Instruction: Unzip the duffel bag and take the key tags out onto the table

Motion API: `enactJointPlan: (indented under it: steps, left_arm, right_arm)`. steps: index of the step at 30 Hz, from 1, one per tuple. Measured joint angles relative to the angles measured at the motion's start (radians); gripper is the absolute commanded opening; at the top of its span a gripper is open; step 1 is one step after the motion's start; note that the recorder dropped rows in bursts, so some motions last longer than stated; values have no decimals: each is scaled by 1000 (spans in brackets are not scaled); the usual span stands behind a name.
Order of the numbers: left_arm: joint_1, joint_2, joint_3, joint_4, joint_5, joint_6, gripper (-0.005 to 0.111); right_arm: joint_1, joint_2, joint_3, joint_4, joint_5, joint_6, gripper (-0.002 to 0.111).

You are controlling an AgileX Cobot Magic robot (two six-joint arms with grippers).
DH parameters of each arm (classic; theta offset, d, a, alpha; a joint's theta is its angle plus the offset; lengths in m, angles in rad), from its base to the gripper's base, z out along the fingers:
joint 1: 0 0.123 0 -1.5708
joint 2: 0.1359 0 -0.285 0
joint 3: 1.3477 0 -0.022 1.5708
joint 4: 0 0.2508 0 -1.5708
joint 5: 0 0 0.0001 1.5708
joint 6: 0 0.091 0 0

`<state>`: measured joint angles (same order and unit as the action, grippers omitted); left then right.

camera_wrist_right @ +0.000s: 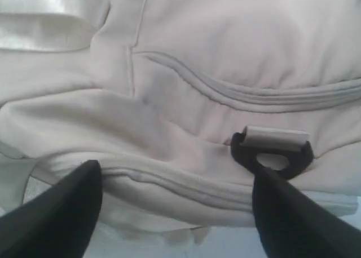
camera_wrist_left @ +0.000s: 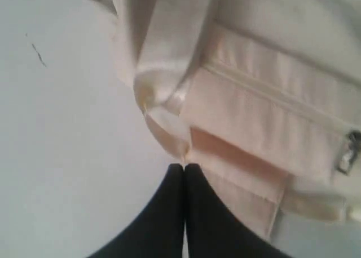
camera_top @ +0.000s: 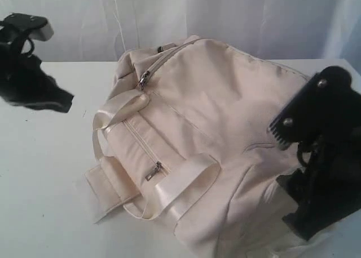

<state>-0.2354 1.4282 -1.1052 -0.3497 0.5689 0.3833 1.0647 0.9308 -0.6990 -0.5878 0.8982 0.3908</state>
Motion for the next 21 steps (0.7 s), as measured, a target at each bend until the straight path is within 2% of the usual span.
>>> enactJointPlan:
  steps: [3, 6, 8, 10, 12, 15, 17, 19, 21]
  left_arm:
    - [0, 152, -148, -25, -20, 0, 11]
    - [0, 263, -251, -52, -63, 21, 34]
    - [0, 325, -298, -82, -97, 36, 54]
    - [0, 381, -333, -114, -141, 51, 68]
    - [0, 437, -349, -148, -199, 67, 75]
    - [-7, 509, -357, -186, -303, 78, 74]
    - [-20, 547, -357, -203, -361, 81, 66]
    - [-32, 579, -357, -211, -407, 82, 51]
    - [-42, 607, -357, -221, -423, 82, 25]
  right_arm:
    - [0, -58, -3, 2, 0, 22, 69]
    - [-1, -96, -3, 5, -19, 31, 69]
    - [-1, -112, -3, 14, -37, 33, 69]
    - [-1, -119, -3, 35, -45, 35, 69]
    - [-1, -121, -3, 47, -46, 35, 69]
    - [-1, -122, -3, 58, -46, 35, 69]
    - [-1, -122, -3, 59, -46, 35, 69]
    - [-1, -122, -3, 61, -46, 35, 69]
    - [-1, -122, -3, 61, -46, 35, 69]
